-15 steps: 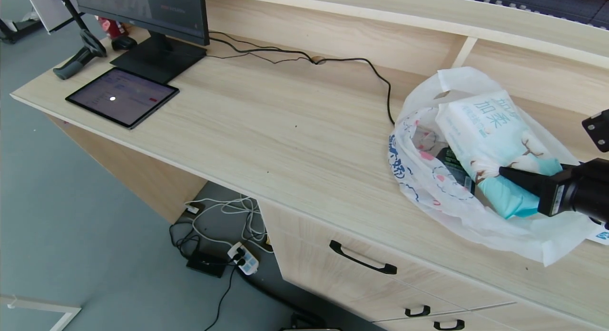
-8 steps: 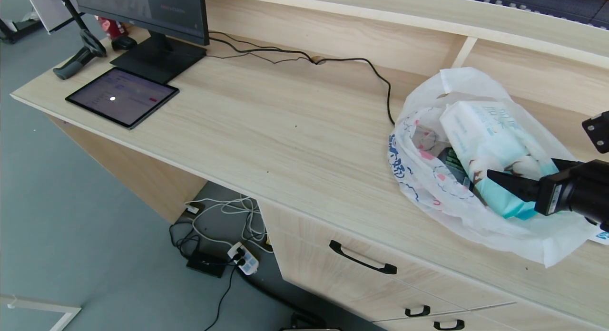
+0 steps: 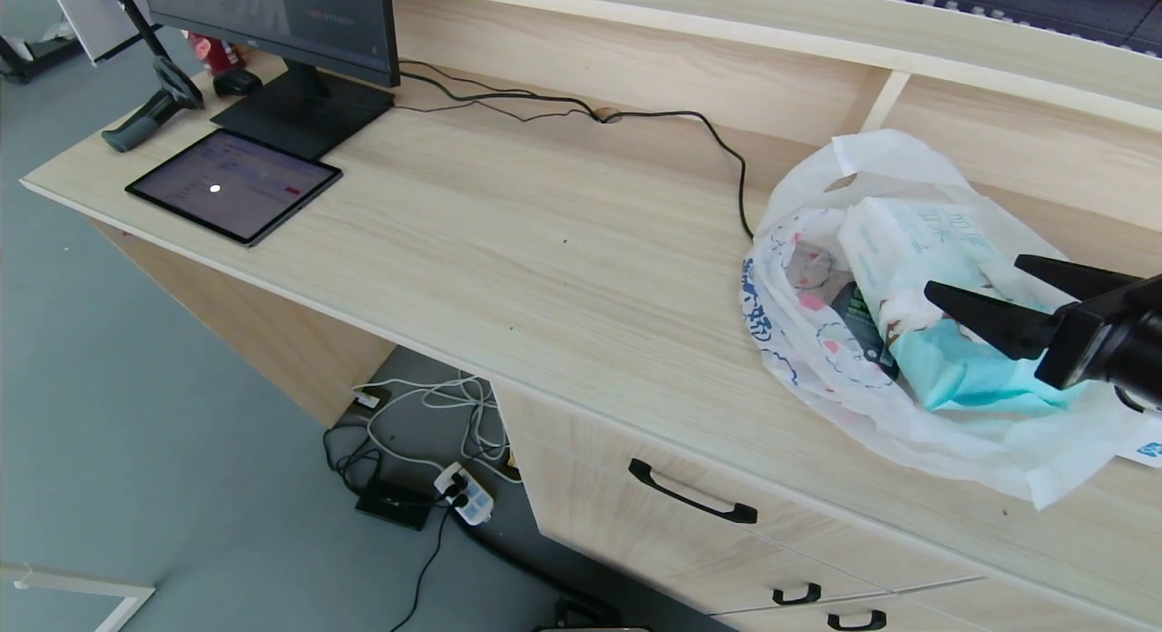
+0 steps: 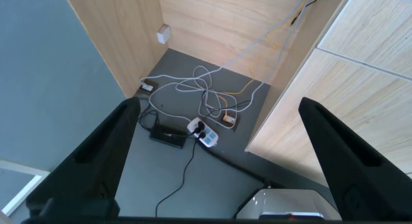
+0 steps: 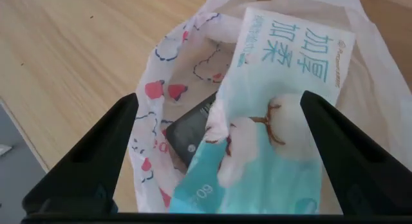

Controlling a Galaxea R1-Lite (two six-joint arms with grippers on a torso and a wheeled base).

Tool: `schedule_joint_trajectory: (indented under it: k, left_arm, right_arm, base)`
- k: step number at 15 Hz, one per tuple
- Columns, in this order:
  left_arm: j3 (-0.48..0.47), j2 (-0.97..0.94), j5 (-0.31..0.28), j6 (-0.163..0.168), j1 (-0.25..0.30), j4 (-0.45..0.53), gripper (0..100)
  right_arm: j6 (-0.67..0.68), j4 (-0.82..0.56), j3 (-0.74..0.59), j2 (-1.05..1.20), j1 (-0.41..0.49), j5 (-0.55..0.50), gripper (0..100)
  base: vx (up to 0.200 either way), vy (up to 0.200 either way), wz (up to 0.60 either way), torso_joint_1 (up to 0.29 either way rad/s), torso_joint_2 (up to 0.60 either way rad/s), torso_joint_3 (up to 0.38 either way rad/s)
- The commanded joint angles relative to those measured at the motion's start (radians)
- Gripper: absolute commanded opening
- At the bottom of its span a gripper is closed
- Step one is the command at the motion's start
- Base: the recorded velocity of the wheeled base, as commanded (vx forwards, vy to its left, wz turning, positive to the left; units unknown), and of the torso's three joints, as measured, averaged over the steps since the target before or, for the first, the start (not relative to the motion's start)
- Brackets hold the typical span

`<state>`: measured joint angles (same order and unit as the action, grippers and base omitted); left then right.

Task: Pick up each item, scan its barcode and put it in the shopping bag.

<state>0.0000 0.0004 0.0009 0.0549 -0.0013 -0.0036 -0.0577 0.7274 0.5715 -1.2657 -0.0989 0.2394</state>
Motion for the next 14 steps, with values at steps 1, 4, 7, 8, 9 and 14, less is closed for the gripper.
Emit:
schedule_joint_trajectory:
  k: [1,4,7,8,9,14]
  left_arm:
    - [0.000,0.000,0.001,0.000,0.000,-0.003,100]
    - [0.000,0.000,0.001,-0.003,0.000,0.001,100]
    - [0.000,0.000,0.001,-0.001,0.000,0.001,100]
    - [0.000,0.000,0.001,-0.001,0.000,0.001,100]
    - [0.000,0.000,0.001,-0.001,0.000,0.001,100]
    - [0.000,0.000,0.001,-0.001,0.000,0.001,100]
  right_arm:
    - [0.045,-0.011,-0.016,0.101,-0.012,-0.049,100]
    - [0.159,-0.092,0.051,0.198,-0.016,-0.091,100]
    - [0.182,-0.339,0.196,0.332,-0.016,-0.072,100]
    - [0.182,-0.396,0.215,0.362,-0.018,-0.071,100]
    - [0.174,-0.553,0.242,0.459,-0.024,-0.057,100]
    - [0.111,-0.976,0.159,0.830,-0.030,-0.006,100]
  base:
    - [0.000,0.000,0.00,0.000,0.00,0.000]
    - [0.000,0.000,0.00,0.000,0.00,0.000]
    - [0.000,0.000,0.00,0.000,0.00,0.000]
    - [0.000,0.000,0.00,0.000,0.00,0.000]
    - [0.000,0.000,0.00,0.000,0.00,0.000]
    - [0.000,0.000,0.00,0.000,0.00,0.000]
